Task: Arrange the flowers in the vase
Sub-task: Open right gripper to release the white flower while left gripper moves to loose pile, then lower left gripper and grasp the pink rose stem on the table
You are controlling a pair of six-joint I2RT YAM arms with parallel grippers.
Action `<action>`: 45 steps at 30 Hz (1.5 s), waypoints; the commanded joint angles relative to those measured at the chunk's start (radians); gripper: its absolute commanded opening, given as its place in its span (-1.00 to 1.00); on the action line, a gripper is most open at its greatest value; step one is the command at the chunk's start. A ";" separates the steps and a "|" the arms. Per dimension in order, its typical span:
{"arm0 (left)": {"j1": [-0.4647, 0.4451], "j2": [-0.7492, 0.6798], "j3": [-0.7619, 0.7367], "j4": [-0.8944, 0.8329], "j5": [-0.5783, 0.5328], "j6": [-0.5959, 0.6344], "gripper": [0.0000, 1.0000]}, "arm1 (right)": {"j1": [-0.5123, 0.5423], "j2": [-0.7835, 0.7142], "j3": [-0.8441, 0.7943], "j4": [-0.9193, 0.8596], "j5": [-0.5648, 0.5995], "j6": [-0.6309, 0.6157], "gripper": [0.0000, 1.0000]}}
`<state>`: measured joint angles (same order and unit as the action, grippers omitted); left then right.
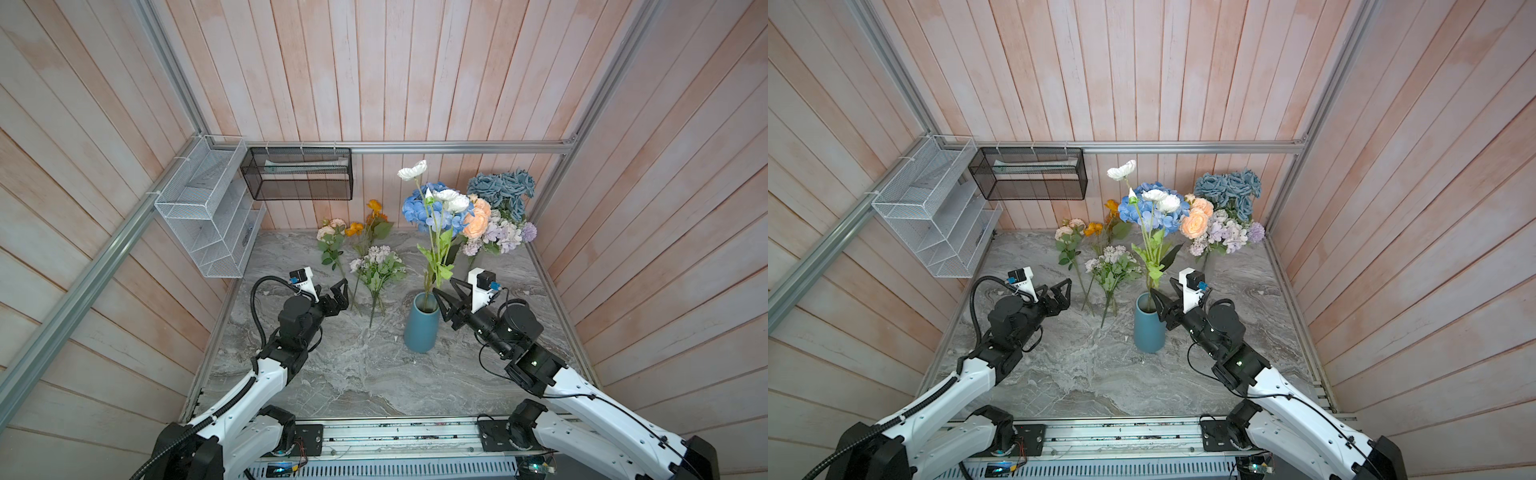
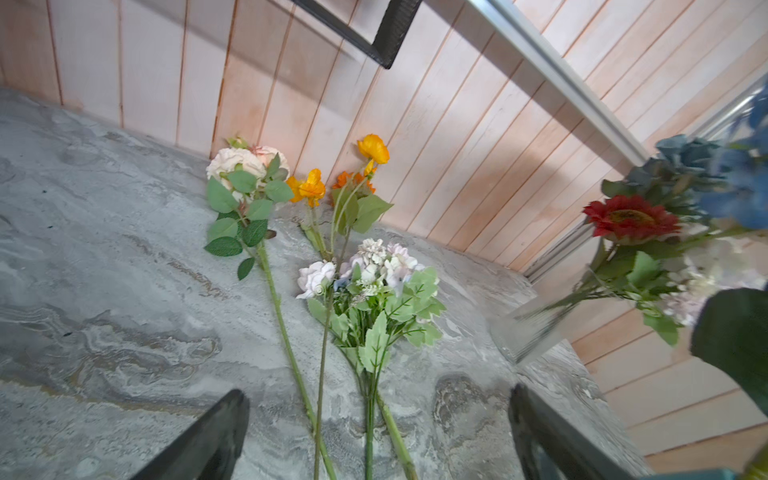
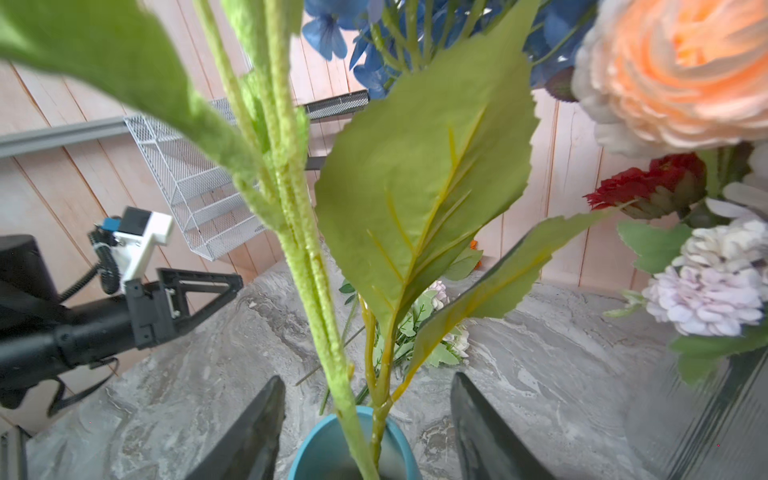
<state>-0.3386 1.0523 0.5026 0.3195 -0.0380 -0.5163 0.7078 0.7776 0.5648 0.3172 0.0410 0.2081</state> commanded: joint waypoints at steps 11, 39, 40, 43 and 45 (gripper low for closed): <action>0.039 0.491 0.355 -0.265 0.001 0.106 0.74 | -0.028 -0.181 -0.054 -0.006 0.221 -0.111 0.75; 0.009 1.048 0.841 -0.603 -0.185 0.181 0.05 | -0.238 -0.063 -0.144 0.112 0.177 -0.090 0.96; 0.008 1.062 0.856 -0.616 -0.193 0.188 -0.01 | -0.240 -0.066 -0.144 0.112 0.175 -0.091 0.97; 0.008 1.085 0.873 -0.634 -0.209 0.206 -0.29 | -0.243 -0.071 -0.144 0.115 0.174 -0.093 0.96; 0.009 1.089 0.870 -0.635 -0.216 0.209 -0.43 | -0.245 -0.072 -0.144 0.117 0.171 -0.092 0.96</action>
<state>-0.3309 2.1025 1.3754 -0.2344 -0.2214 -0.3275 0.4698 0.7155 0.4267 0.4061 0.2249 0.1200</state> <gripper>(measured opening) 0.296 0.982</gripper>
